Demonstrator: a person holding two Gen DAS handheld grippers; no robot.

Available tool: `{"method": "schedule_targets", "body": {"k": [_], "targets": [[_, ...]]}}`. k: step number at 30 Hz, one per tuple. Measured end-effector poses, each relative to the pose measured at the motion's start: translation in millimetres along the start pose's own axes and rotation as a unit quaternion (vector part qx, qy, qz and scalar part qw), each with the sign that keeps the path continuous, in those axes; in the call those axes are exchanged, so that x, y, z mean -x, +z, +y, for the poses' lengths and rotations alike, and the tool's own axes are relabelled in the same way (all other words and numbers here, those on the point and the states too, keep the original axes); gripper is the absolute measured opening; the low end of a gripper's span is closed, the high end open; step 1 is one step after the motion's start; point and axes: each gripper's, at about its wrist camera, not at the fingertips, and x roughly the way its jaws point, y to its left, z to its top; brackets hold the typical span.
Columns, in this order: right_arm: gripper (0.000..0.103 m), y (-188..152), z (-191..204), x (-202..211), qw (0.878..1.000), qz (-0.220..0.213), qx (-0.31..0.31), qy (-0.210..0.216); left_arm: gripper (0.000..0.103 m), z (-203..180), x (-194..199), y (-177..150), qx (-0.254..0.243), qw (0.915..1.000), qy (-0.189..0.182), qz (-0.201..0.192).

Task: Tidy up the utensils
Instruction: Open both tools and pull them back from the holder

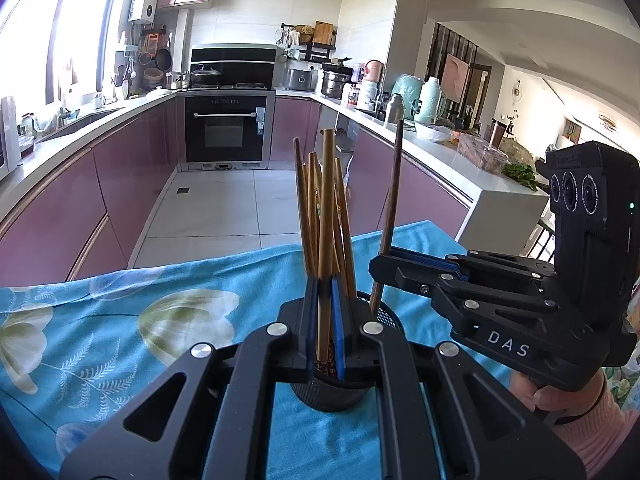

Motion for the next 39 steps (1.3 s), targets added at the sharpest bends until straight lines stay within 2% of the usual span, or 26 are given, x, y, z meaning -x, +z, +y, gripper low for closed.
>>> {"method": "schedule_targets", "body": {"k": [21, 22, 25, 27, 28, 29, 31, 33, 34, 35, 36, 38, 39], "targets": [[0.007, -4.3, -1.8, -9.4, 1.0, 0.011, -0.008, 0.004, 0.008, 7.6, -23.2, -7.4, 0.008, 0.9997, 0.004, 0.022], [0.009, -4.1, -1.8, -9.3, 1.0, 0.011, -0.008, 0.004, 0.008, 8.1, -23.1, -9.0, 0.008, 0.9997, 0.004, 0.022], [0.025, -7.5, -1.4, -6.2, 1.0, 0.008, -0.007, 0.002, 0.02, 8.9, -20.4, -13.1, 0.008, 0.9998, 0.009, 0.015], [0.03, -12.6, -1.0, -2.3, 1.0, 0.005, -0.004, -0.001, 0.031, 10.5, -15.4, -18.9, 0.007, 0.9998, 0.018, 0.007], [0.037, -14.7, -1.2, -0.3, 1.0, 0.003, -0.004, -0.004, 0.035, 11.9, -12.9, -21.8, 0.009, 0.9997, 0.023, 0.003], [0.046, -17.6, -1.3, 2.3, 1.0, -0.001, -0.005, -0.007, 0.044, 14.1, -9.3, -25.5, 0.011, 0.9995, 0.029, -0.002], [0.056, -24.7, -0.9, 8.0, 1.0, -0.009, -0.003, -0.015, 0.051, 19.4, -0.9, -33.8, 0.014, 0.999, 0.04, -0.011], [0.066, -32.2, 0.7, 11.3, 1.0, -0.011, 0.001, -0.023, 0.076, 24.2, 8.2, -42.6, 0.018, 0.998, 0.057, -0.022], [0.078, -36.2, 0.9, 13.3, 0.999, -0.015, 0.002, -0.028, 0.081, 26.7, 13.6, -47.5, 0.021, 0.997, 0.068, -0.03], [0.086, -39.8, 1.7, 15.7, 0.999, -0.022, 0.003, -0.032, 0.088, 28.9, 18.6, -52.5, 0.023, 0.996, 0.078, -0.037], [0.087, -44.2, 3.5, 18.3, 0.999, -0.029, 0.005, -0.036, 0.096, 30.9, 22.8, -57.2, 0.024, 0.9954, 0.083, -0.041], [0.096, -52.0, 7.7, 22.4, 0.998, -0.037, 0.013, -0.047, 0.098, 33.7, 31.5, -65.8, 0.024, 0.9937, 0.097, -0.051], [0.097, -55.0, 9.6, 23.5, 0.998, -0.042, 0.015, -0.052, 0.098, 34.9, 36.0, -70.1, 0.023, 0.9922, 0.108, -0.058]]}}
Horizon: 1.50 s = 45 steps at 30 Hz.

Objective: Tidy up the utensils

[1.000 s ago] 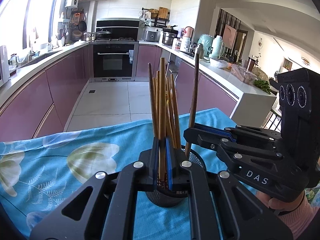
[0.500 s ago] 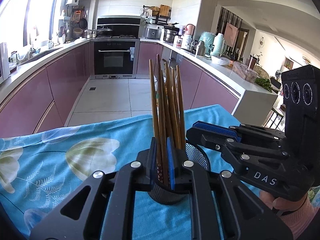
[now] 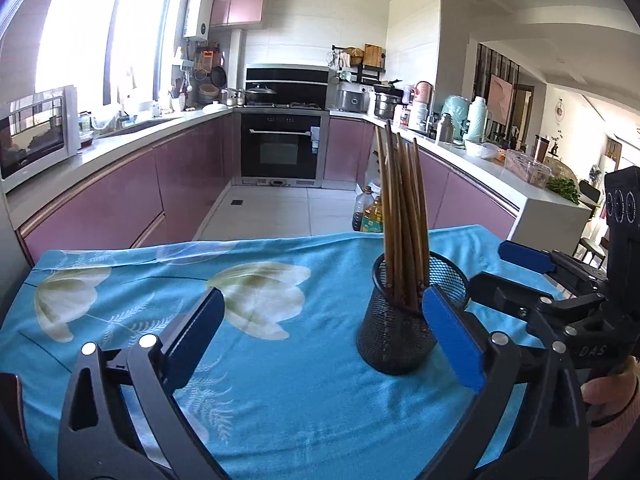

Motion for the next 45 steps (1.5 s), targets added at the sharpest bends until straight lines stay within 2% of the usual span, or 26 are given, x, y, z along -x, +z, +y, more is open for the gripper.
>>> {"method": "schedule_targets", "body": {"k": [10, 18, 32, 45], "targets": [[0.096, -25.3, 26.9, 29.3, 0.998, -0.062, 0.014, -0.03, 0.098, 9.0, 48.0, -35.4, 0.001, 0.9968, 0.056, -0.057], [0.096, -36.5, 35.8, 45.5, 0.994, -0.095, 0.017, -0.053, 0.098, 18.9, 81.5, -50.3, 0.021, 0.9924, 0.066, -0.102], [0.097, -44.4, 42.7, 60.0, 0.991, -0.113, 0.014, -0.074, 0.098, 8.5, 108.8, -54.7, 0.012, 0.9865, 0.084, -0.14], [0.097, -46.3, 42.9, 68.6, 0.989, -0.12, 0.014, -0.083, 0.098, 7.1, 114.6, -56.5, 0.01, 0.9855, 0.087, -0.145]]}}
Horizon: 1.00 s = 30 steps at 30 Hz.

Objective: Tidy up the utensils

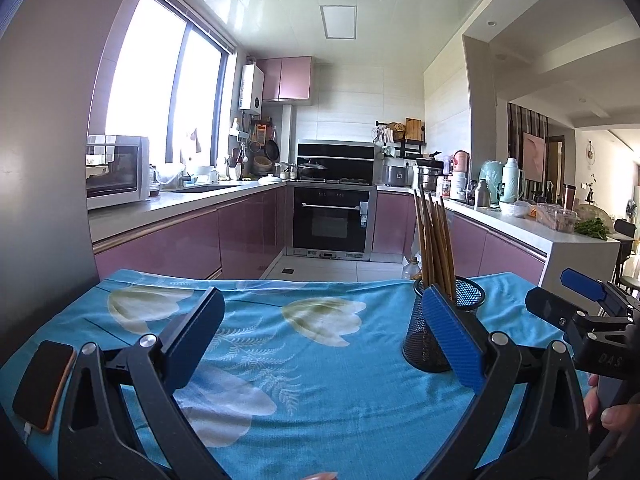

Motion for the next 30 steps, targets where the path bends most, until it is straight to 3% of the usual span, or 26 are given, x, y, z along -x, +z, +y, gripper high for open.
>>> {"method": "schedule_targets", "body": {"k": [30], "targets": [[0.097, 5.9, -1.3, 3.5, 1.0, -0.007, 0.002, -0.005, 0.098, -2.2, 7.5, 4.2, 0.007, 1.0, -0.004, 0.001]]}}
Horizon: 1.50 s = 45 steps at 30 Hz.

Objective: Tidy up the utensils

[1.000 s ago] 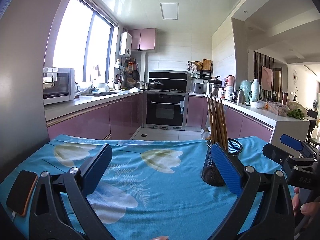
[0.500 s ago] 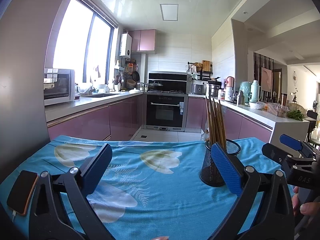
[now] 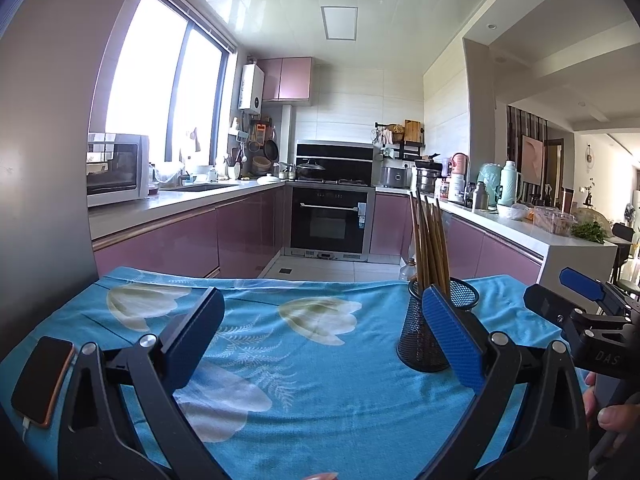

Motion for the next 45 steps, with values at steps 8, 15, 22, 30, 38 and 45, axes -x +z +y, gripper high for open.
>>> {"method": "schedule_targets", "body": {"k": [8, 15, 22, 30, 38, 45], "targets": [[0.097, 0.2, -0.2, 0.5, 1.0, 0.0, 0.001, -0.001, 0.098, 1.0, -1.5, -0.4, 0.001, 1.0, -0.001, 0.002], [0.096, 0.7, -0.7, 1.2, 1.0, -0.002, 0.0, -0.002, 0.098, 1.2, -1.7, -0.5, 0.001, 1.0, -0.002, 0.002], [0.097, 1.4, -0.9, 1.8, 1.0, -0.002, 0.0, -0.003, 0.098, 1.4, -2.1, -1.5, 0.001, 1.0, -0.001, 0.002], [0.097, 1.7, -1.1, 1.9, 1.0, -0.002, 0.0, -0.003, 0.098, 1.6, -2.3, -1.7, 0.002, 1.0, -0.002, 0.003], [0.096, 2.3, -1.1, 2.7, 1.0, -0.002, -0.001, -0.002, 0.098, 1.7, -2.1, -1.6, 0.001, 1.0, -0.001, 0.003], [0.097, 1.0, -0.3, 0.4, 1.0, -0.001, -0.001, -0.004, 0.098, 1.6, -2.1, -1.6, 0.001, 1.0, -0.001, 0.003]]}}
